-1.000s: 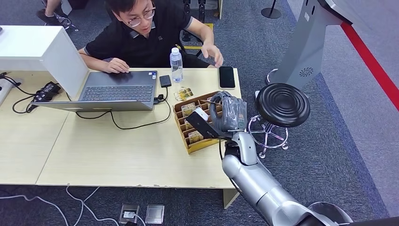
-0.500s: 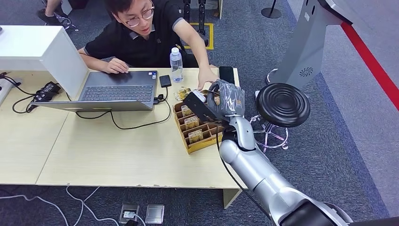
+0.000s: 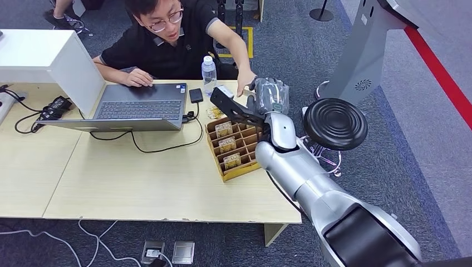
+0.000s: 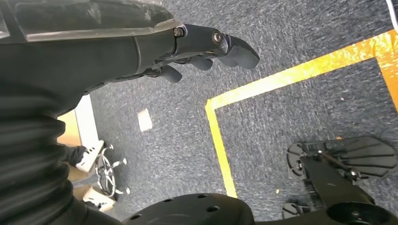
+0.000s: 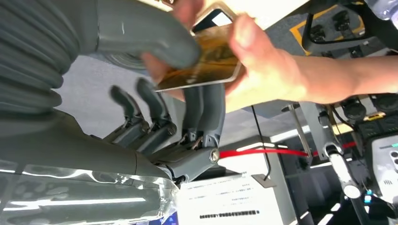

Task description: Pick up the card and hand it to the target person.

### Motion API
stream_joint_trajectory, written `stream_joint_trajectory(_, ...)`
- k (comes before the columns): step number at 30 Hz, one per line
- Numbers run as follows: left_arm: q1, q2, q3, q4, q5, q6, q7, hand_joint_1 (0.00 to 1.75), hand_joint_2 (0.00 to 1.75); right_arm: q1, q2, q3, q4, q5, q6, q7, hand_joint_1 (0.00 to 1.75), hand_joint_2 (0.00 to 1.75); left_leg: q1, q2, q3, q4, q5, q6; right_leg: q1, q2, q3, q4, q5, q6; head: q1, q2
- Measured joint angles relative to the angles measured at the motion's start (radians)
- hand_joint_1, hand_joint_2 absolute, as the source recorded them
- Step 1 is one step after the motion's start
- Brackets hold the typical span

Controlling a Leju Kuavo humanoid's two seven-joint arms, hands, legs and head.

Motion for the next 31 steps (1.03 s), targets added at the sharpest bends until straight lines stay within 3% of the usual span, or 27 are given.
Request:
stream_joint_trajectory(7,0.002,0.0,-0.002,0.0,0.001,0.015,-0.016,0.0,1.75,-0.001,0.005,0.009,0.032,-0.075,-0.041,-0.053,0.0,1.75,0.0,0.0,0.0,0.0,0.0,0.0,0.0,0.0,0.0,0.0,0.0,0.0,-0.002,0.0)
stream_joint_trajectory(12,0.0,0.0,-0.001,0.0,0.016,0.029,-0.029,0.0,1.75,0.002,0.005,0.01,0.029,-0.155,-0.111,-0.172,0.0,1.75,0.0,0.0,0.0,0.0,0.0,0.0,0.0,0.0,0.0,0.0,0.0,0.0,-0.002,0.0)
stream_joint_trajectory(16,0.004,0.001,0.0,0.0,0.042,0.034,-0.044,0.0,1.75,0.053,-0.022,0.012,-0.088,-0.222,-0.092,-0.256,0.0,1.75,0.0,0.0,0.001,0.0,0.0,0.0,0.0,0.0,0.0,0.0,0.0,0.0,-0.002,0.0)
stream_joint_trajectory(22,0.04,0.007,0.003,0.0,0.084,0.044,-0.069,0.0,1.75,0.286,-0.169,0.012,-0.526,-0.302,-0.045,-0.216,0.0,1.75,0.0,0.0,0.001,0.0,-0.001,0.001,0.0,-0.001,0.0,-0.003,0.0,0.0,-0.002,0.0)
stream_joint_trajectory(27,0.054,0.016,0.004,0.0,0.093,0.046,-0.072,0.0,1.75,0.56,-0.305,-0.042,-0.871,-0.539,-0.068,-0.298,0.0,1.75,0.0,0.0,0.002,0.0,-0.003,0.002,0.0,-0.001,0.001,-0.004,-0.002,0.001,0.0,0.0)
stream_joint_trajectory(31,0.056,0.022,0.01,0.0,0.1,0.047,-0.09,0.0,1.75,0.745,-0.368,-0.096,-1.02,-0.65,-0.047,-0.348,0.0,1.75,0.0,0.0,0.002,0.0,-0.004,0.001,0.0,0.0,0.001,-0.004,-0.002,0.001,0.0,0.0)
